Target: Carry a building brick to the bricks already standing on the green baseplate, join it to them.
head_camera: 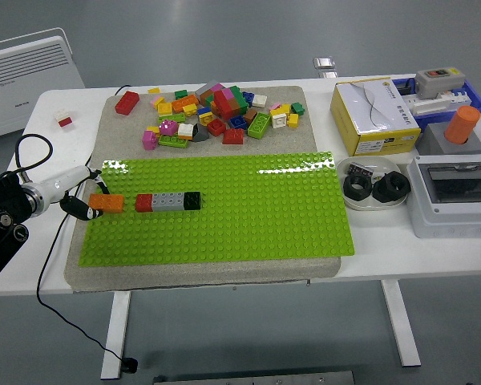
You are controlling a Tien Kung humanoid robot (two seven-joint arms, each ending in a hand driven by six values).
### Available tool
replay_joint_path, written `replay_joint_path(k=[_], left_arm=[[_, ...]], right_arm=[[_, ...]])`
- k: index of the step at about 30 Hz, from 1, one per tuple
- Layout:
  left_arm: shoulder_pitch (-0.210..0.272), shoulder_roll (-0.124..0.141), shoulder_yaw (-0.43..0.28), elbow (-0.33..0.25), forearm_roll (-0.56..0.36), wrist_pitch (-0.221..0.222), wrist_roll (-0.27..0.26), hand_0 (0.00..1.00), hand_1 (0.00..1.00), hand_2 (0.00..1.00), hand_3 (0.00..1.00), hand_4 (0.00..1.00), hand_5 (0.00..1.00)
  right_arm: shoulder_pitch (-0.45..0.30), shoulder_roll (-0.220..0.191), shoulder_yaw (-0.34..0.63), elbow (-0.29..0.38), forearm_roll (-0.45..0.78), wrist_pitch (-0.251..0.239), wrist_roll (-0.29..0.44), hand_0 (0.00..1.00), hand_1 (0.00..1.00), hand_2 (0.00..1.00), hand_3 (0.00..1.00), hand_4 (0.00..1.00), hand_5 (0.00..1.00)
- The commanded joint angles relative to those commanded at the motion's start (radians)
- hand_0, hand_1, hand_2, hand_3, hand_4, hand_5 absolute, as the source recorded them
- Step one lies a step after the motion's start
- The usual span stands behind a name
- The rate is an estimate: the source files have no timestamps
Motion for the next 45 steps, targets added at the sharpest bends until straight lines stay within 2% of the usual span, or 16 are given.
replay_joint_path(k=[4,5,22,23,34,35,45], left_arm=[[0.0,0.001,-0.001,0.002,0.001,0.004,-0.001,0.998,0.998,0.988,0.455,0.807,0.002],[0.0,0.001,-0.001,0.002,0.001,0.004,-0.001,0.998,0.998,0.986,0.458,0.837,0.002],[-0.003,-0.005,0.001,0.014,-0.008,0.024,-0.015,0.998,0.998,0.984,0.458,0.843,0.002],[-0.003,-0.006,0.001,0.015,-0.008,0.026,-0.016,0.998,0.998,0.983,0.47,0.802,0.002],[-0.003,-0.011,0.005,0.022,-0.007,0.037,-0.022,0.998,0.998,0.981,0.479,0.771,0.002],[-0.003,-0.011,0.005,0.023,-0.007,0.037,-0.022,0.998,0.998,0.978,0.491,0.736,0.002],[-0.006,-0.01,0.006,0.022,-0.004,0.036,-0.022,0.998,0.998,0.977,0.495,0.731,0.002]], right_arm=[[0.0,0.0,0.0,0.0,0.0,0.0,0.0,0.653,0.559,0.669,0.711,0.738,0.998],[0.0,0.0,0.0,0.0,0.0,0.0,0.0,0.653,0.558,0.669,0.712,0.738,0.998],[0.0,-0.001,0.0,0.001,0.0,0.0,-0.002,0.653,0.559,0.669,0.711,0.737,0.998],[0.0,-0.001,0.0,0.001,0.0,0.0,-0.002,0.653,0.558,0.669,0.71,0.737,0.998],[0.0,-0.001,0.0,0.0,0.0,0.0,-0.003,0.653,0.557,0.669,0.711,0.736,0.998],[0.0,-0.001,0.0,0.0,0.0,0.0,-0.003,0.653,0.557,0.669,0.711,0.736,0.998],[0.001,-0.002,0.0,-0.001,0.0,0.0,-0.003,0.653,0.558,0.669,0.71,0.736,0.998]])
